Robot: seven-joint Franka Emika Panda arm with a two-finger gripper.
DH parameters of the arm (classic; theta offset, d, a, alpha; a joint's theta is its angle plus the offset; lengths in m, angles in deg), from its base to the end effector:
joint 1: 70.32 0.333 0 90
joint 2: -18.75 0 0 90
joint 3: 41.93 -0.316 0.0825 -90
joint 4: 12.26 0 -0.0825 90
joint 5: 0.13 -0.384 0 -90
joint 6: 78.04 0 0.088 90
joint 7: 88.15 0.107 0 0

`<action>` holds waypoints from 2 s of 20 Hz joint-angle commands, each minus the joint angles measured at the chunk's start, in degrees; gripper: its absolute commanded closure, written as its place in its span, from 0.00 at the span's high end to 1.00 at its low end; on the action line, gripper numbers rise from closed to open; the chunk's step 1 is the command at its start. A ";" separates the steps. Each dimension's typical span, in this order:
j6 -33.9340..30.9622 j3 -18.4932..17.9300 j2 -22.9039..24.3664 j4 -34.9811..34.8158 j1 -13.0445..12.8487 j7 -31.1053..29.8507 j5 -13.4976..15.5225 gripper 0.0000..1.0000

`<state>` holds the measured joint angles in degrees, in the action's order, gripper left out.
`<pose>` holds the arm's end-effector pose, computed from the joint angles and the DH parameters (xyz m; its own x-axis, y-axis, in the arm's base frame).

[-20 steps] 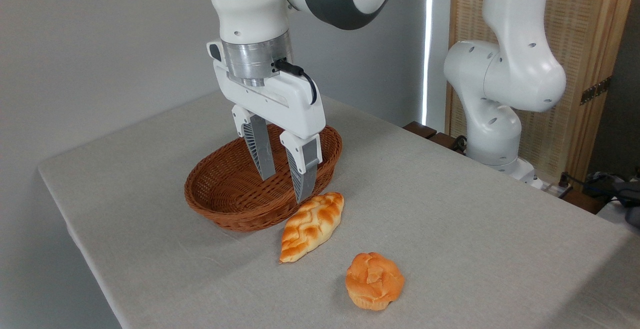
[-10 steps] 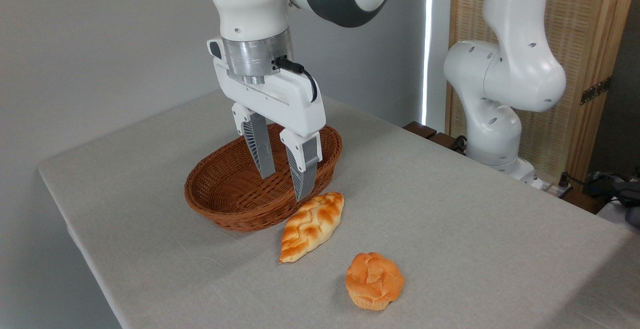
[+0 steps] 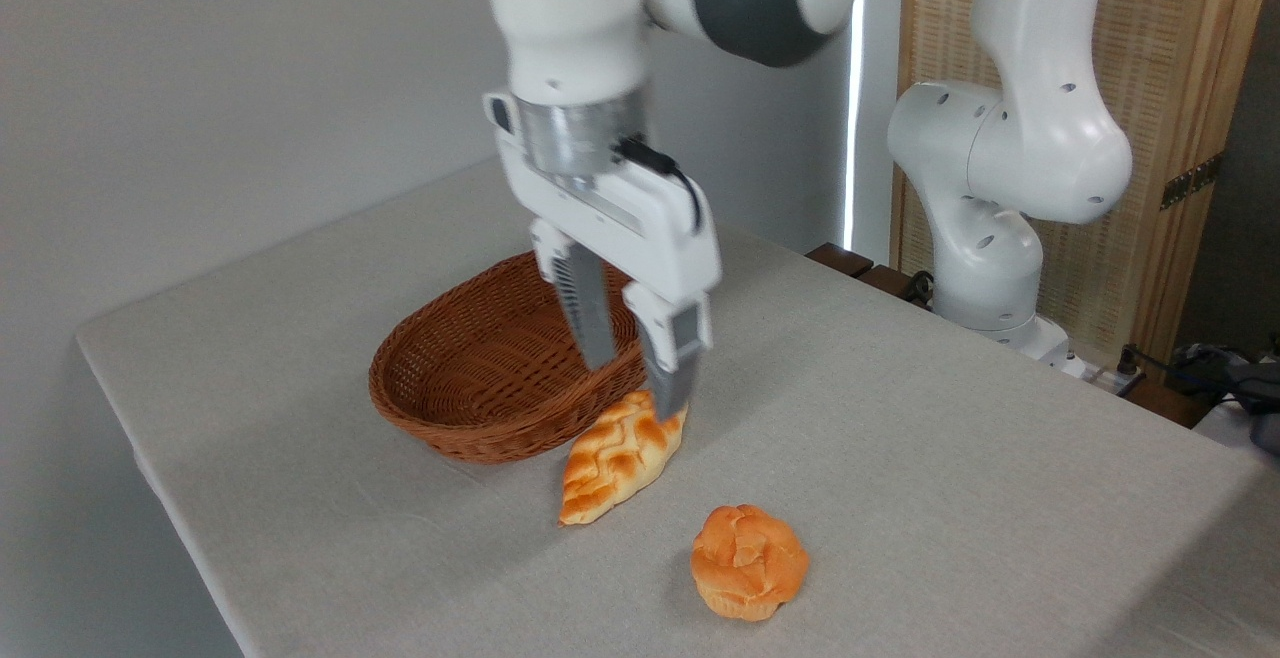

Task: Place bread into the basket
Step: 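Move the open gripper over the round orange bun and lower it, then close the gripper on the round orange bun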

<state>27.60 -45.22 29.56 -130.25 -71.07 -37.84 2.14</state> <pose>0.4978 0.0204 0.5149 0.6798 -0.7332 0.0198 -0.7330 -0.6782 0.0522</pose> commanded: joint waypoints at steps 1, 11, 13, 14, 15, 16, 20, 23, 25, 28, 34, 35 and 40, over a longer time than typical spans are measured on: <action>2.80 -2.93 2.73 -4.17 -0.22 3.30 0.01 1.00; 11.61 -10.85 2.29 -9.10 -0.22 9.54 -6.58 1.00; 11.87 -11.11 1.94 -9.44 -0.13 11.29 -6.58 1.00; 12.57 -11.12 1.85 -9.71 -0.13 11.30 -6.58 1.00; 13.79 -11.12 1.85 -10.41 -0.13 11.39 -6.58 1.00; 14.67 -11.20 1.76 -10.76 -0.13 11.39 -6.58 1.00; 16.79 -11.82 0.36 -11.64 -0.22 11.39 -6.58 1.00; 17.58 -11.82 -0.35 -12.17 -0.22 11.56 -6.58 1.00; 18.98 -11.82 -0.61 -12.70 -0.22 11.74 -6.58 1.00; 19.69 -11.82 -1.31 -12.96 -0.22 11.92 -7.45 1.00; 19.78 -11.82 -1.84 -13.49 -0.30 12.00 -8.25 1.00; 19.78 -11.82 -1.84 -13.66 -0.30 12.00 -8.34 0.99; 19.69 -11.73 -1.84 -13.84 -0.30 13.67 -9.57 0.64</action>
<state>46.02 -56.31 27.33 -143.00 -70.91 -25.28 -6.19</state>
